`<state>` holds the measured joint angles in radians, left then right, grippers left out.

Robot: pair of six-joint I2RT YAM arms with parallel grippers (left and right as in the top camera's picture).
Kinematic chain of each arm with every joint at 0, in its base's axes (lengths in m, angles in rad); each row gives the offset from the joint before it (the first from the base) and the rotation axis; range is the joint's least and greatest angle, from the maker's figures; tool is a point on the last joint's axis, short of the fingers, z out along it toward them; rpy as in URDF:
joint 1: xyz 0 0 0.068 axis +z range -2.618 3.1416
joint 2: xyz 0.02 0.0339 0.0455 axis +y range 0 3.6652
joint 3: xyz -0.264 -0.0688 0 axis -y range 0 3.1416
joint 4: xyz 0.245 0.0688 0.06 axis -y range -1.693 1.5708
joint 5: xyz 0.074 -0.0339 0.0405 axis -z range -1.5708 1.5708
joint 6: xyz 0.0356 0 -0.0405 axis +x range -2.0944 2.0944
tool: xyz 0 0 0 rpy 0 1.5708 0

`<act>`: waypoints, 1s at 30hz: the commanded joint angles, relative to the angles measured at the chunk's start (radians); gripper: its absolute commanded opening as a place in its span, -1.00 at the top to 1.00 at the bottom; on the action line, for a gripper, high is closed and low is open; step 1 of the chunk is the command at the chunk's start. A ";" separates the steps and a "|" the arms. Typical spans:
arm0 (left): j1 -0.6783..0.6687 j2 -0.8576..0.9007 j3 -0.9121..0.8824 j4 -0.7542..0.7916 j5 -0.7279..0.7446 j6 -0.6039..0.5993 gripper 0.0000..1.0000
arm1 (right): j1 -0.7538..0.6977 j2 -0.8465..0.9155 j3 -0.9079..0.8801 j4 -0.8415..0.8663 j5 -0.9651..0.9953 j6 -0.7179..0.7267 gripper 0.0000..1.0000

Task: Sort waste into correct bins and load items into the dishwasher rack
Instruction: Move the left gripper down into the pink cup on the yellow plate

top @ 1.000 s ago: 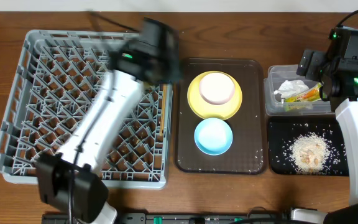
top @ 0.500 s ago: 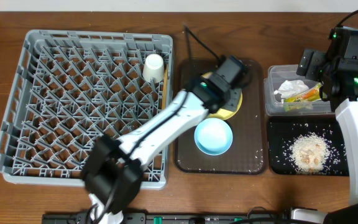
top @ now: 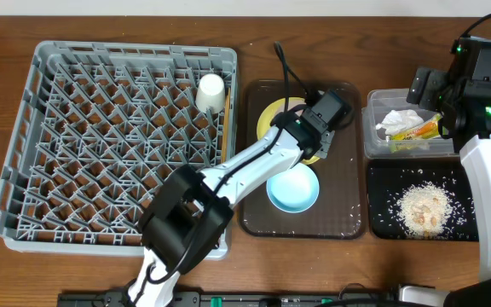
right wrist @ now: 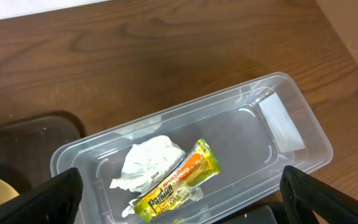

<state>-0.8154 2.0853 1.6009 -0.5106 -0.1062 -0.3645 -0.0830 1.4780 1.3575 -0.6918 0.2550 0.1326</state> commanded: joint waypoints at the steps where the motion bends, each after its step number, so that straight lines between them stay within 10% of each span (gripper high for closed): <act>1: -0.005 0.038 0.005 0.020 -0.026 0.013 0.16 | -0.005 -0.012 0.010 -0.001 0.002 0.009 -0.99; 14: -0.005 0.096 0.005 0.076 -0.026 0.045 0.17 | -0.005 -0.012 0.010 -0.001 0.002 0.009 -0.99; 23: -0.005 0.090 0.010 0.097 -0.071 0.098 0.81 | -0.005 -0.012 0.010 -0.001 0.002 0.009 -0.99; 30: 0.013 -0.021 0.014 0.090 -0.070 0.106 0.88 | -0.005 -0.012 0.010 -0.001 0.002 0.009 -0.99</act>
<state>-0.8150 2.1544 1.6012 -0.4168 -0.1650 -0.2714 -0.0830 1.4780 1.3575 -0.6918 0.2550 0.1326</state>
